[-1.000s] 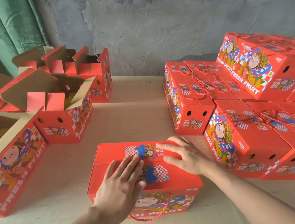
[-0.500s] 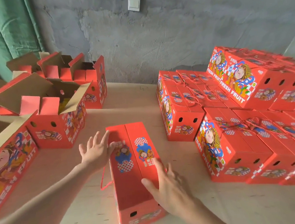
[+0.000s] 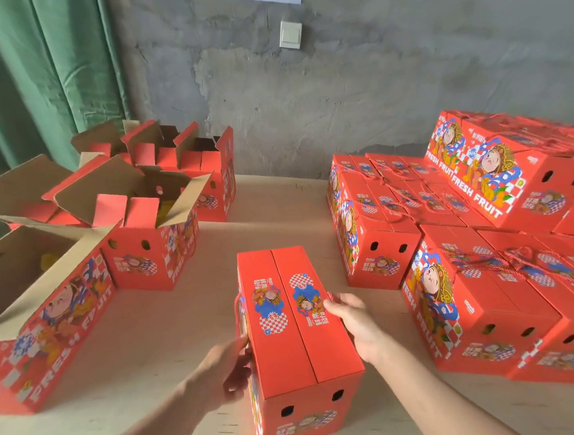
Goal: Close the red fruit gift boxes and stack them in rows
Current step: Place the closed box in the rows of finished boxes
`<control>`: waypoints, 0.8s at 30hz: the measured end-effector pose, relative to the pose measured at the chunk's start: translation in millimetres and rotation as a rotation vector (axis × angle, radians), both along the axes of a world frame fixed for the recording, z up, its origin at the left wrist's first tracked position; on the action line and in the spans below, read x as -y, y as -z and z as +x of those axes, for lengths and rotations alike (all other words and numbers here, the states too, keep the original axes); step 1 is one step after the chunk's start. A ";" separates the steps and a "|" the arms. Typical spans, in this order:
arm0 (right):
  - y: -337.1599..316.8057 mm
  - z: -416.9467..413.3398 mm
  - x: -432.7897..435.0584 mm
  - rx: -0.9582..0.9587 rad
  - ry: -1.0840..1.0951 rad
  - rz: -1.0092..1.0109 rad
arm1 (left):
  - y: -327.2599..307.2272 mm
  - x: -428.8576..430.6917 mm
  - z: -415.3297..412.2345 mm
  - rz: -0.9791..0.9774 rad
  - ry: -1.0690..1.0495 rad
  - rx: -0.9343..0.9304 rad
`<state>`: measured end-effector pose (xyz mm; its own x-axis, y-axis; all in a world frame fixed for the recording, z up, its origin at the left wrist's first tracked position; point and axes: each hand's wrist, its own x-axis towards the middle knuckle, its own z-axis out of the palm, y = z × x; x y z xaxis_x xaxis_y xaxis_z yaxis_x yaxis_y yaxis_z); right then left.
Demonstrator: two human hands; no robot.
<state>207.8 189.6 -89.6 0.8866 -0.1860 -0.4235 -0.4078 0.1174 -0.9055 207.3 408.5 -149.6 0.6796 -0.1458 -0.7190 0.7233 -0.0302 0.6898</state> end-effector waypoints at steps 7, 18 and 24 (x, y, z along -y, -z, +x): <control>-63.5 16.7 -20.3 0.252 -0.038 -0.057 | -36.2 4.8 2.1 -0.069 -0.282 0.258; -105.1 10.6 -64.0 0.228 -0.459 0.144 | -162.8 28.7 39.2 0.758 0.300 1.252; -128.4 14.6 -52.8 0.043 -0.252 0.184 | -105.9 5.7 34.1 0.697 0.185 1.125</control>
